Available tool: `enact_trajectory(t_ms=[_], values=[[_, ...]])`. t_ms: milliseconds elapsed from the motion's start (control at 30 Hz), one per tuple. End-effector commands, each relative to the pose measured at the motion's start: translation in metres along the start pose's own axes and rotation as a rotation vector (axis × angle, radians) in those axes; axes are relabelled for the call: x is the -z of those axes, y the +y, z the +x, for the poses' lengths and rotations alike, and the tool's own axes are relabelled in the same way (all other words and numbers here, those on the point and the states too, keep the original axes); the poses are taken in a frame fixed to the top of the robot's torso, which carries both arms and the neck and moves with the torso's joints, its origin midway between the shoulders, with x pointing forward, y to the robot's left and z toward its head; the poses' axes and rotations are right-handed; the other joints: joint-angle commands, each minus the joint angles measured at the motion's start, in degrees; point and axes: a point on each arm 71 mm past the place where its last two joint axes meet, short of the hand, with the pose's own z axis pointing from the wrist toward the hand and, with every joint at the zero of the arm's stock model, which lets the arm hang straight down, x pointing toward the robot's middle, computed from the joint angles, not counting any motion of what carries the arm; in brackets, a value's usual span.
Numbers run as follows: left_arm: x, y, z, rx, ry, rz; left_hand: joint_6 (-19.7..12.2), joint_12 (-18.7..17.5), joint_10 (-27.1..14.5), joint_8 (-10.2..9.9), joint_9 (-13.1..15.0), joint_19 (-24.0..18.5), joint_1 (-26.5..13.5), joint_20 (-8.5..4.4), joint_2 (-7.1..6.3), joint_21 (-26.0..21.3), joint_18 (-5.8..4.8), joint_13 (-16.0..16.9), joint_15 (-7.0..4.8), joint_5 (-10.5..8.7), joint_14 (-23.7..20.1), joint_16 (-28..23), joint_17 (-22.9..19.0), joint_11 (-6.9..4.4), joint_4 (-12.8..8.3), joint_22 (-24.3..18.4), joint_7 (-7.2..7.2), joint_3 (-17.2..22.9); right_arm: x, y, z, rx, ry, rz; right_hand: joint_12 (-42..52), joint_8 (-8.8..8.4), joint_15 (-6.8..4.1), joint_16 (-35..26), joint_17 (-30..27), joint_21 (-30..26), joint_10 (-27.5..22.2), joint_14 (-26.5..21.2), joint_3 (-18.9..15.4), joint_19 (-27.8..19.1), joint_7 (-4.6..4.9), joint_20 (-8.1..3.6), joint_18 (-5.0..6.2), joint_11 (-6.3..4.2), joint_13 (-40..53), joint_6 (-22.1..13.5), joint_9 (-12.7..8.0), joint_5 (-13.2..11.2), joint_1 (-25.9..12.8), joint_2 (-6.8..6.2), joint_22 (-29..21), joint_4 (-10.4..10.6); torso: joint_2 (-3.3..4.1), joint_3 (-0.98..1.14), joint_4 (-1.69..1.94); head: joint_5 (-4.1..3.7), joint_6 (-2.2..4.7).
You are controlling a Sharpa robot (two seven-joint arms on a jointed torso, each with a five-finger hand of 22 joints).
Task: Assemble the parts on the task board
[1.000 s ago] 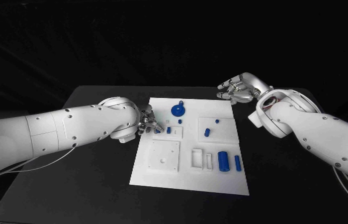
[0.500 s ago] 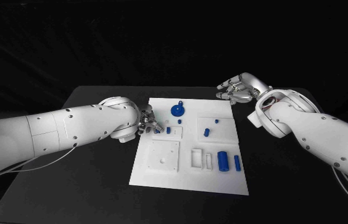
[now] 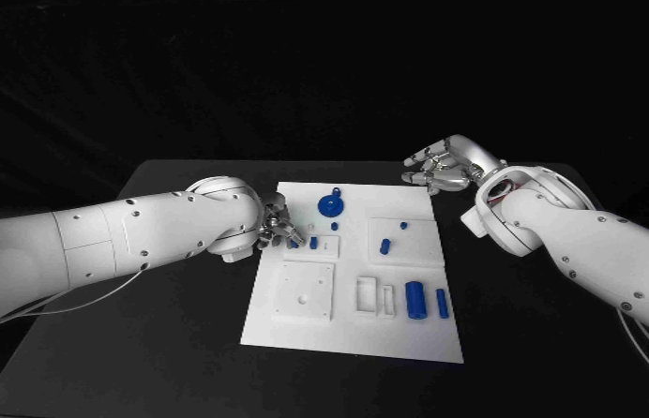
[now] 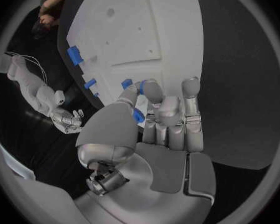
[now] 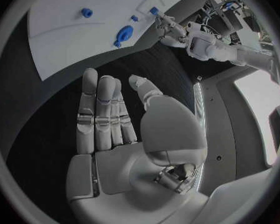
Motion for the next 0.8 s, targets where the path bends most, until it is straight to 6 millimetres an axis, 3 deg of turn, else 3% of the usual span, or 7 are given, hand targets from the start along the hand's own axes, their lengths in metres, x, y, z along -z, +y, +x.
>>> enact_trajectory(t_ms=[33, 800], values=[[-0.0021, -0.0029, 0.0116, -0.031, 0.051, -0.001, 0.48, -0.28, 2.65, -0.38, -0.67, -0.17, 0.91, 0.36, -0.20, -0.20, 0.82, 0.04, 0.11, -0.22, -0.22, -0.22, -0.13, -0.40, 0.34, 1.02, -0.47, -0.02, 0.0000, 0.0007, 0.0010, 0.001, 0.009, -0.006, 0.06, -0.28, 0.11, -0.20, -0.05, -0.02, 0.11, -0.44, -0.13, -0.21, -0.04, -0.12, -0.37, 0.18, -0.05, -0.32, -0.05, 0.20, 0.32, -0.18, -0.05, 0.07, 0.02, 0.04, 0.04, 0.00, -0.01], [-0.0031, -0.0019, 0.0095, -0.048, 0.032, -0.011, 1.30, -0.50, 2.62, -1.11, -2.12, -0.12, 2.73, 0.13, -5.07, -0.51, 0.54, 0.30, 0.01, -2.21, -0.41, -0.32, -0.36, -0.51, 8.59, 1.04, -0.69, -2.88, 0.0003, 0.0007, 0.0012, 0.001, 0.016, -0.008, 0.07, -0.28, 0.14, -0.24, -0.08, -0.05, 0.08, -0.50, -0.41, -0.28, -0.04, -0.09, -0.39, 0.20, -0.06, -0.40, -0.05, 0.31, 0.29, -0.28, -0.13, 0.09, 0.02, -0.03, 0.09, -0.13, -0.01]])
